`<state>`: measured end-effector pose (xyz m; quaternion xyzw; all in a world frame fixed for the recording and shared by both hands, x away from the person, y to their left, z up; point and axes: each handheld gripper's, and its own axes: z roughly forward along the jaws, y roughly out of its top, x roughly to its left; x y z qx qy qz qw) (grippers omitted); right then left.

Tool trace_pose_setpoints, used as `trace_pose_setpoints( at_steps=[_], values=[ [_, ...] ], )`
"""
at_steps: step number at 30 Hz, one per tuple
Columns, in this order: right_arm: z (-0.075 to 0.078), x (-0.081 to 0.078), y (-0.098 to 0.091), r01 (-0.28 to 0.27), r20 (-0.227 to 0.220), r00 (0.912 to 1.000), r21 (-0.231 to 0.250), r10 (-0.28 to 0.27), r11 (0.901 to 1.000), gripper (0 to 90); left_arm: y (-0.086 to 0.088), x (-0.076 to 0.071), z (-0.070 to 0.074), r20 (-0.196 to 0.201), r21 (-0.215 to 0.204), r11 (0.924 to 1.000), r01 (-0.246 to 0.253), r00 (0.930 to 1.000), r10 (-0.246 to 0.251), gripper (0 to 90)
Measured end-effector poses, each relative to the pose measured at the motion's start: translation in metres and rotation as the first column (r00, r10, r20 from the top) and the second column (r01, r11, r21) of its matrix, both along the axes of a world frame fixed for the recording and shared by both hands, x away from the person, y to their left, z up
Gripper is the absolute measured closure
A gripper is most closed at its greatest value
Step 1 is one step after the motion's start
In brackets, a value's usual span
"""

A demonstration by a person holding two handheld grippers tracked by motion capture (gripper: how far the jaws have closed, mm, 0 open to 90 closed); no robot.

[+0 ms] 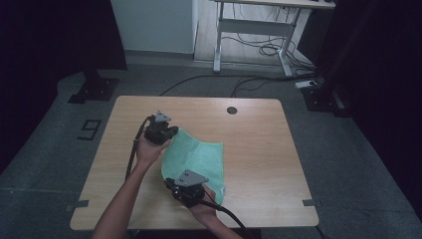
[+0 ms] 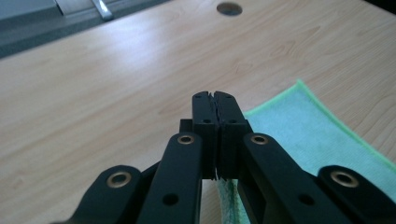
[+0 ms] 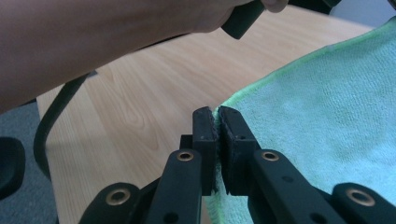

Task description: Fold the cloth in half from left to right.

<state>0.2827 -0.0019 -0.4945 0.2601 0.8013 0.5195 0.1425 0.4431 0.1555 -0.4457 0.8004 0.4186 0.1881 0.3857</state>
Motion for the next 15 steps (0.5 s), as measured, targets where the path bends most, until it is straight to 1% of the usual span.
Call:
trace_pose_setpoints(
  at_steps=[1, 2, 3, 5, 6, 7, 8, 9, 10, 11, 13, 14, 15],
  values=[
    [0.000, 0.000, 0.000, 0.000, 0.000, 1.0000, 0.000, 0.000, 1.0000, 85.0, 0.000, 0.000, 0.000, 0.000, 0.000, 1.0000, 0.000, 1.0000, 0.000, 88.2],
    [-0.003, 0.001, 0.002, -0.004, -0.010, 0.9999, -0.001, 0.004, 1.0000, 85.0, 0.002, 0.001, -0.002, -0.005, 0.001, 1.0000, -0.006, 1.0000, 0.006, 88.2],
    [-0.003, 0.002, 0.003, -0.008, -0.012, 0.9999, -0.001, 0.008, 1.0000, 85.0, 0.004, 0.001, 0.000, -0.001, 0.001, 1.0000, -0.007, 1.0000, 0.007, 88.3],
    [0.000, 0.004, 0.007, -0.018, -0.015, 0.9997, 0.008, 0.018, 0.9998, 85.0, 0.010, 0.000, 0.008, 0.011, -0.002, 0.9999, -0.016, 0.9998, 0.016, 88.3],
    [0.003, 0.005, 0.009, -0.019, -0.013, 0.9997, 0.015, 0.019, 0.9997, 85.0, 0.010, 0.000, 0.008, 0.011, -0.002, 0.9999, -0.016, 0.9998, 0.016, 88.2],
    [0.006, 0.005, 0.011, -0.024, -0.007, 0.9997, 0.024, 0.024, 0.9994, 85.0, 0.013, 0.000, 0.012, 0.019, 0.000, 0.9998, -0.020, 0.9996, 0.020, 88.3],
    [0.009, 0.005, 0.013, -0.029, 0.001, 0.9996, 0.030, 0.029, 0.9991, 85.0, 0.019, -0.002, 0.022, 0.033, -0.007, 0.9995, -0.030, 0.9990, 0.030, 88.3],
    [0.009, 0.005, 0.013, -0.029, 0.001, 0.9996, 0.030, 0.029, 0.9991, 85.0, 0.019, -0.002, 0.022, 0.033, -0.007, 0.9995, -0.030, 0.9990, 0.030, 88.3],
    [0.012, 0.004, 0.014, -0.032, 0.014, 0.9994, 0.036, 0.032, 0.9988, 85.0, 0.020, -0.003, 0.025, 0.040, -0.008, 0.9993, -0.035, 0.9986, 0.036, 88.3],
    [0.016, 0.000, 0.015, -0.041, 0.037, 0.9986, 0.053, 0.039, 0.9978, 85.1, 0.020, -0.004, 0.028, 0.045, -0.007, 0.9993, -0.036, 0.9983, 0.036, 88.3],
    [0.017, -0.001, 0.014, -0.045, 0.045, 0.9981, 0.051, 0.042, 0.9977, 85.1, 0.019, -0.005, 0.028, 0.043, -0.006, 0.9994, -0.035, 0.9985, 0.035, 88.2],
    [0.017, -0.004, 0.012, -0.043, 0.051, 0.9978, 0.043, 0.041, 0.9981, 85.1, 0.017, -0.004, 0.027, 0.040, -0.004, 0.9995, -0.031, 0.9987, 0.032, 88.2],
    [0.016, -0.005, 0.010, -0.041, 0.050, 0.9980, 0.043, 0.039, 0.9982, 85.0, 0.011, -0.002, 0.023, 0.025, -0.002, 0.9996, -0.029, 0.9993, 0.029, 88.2]
  ],
)
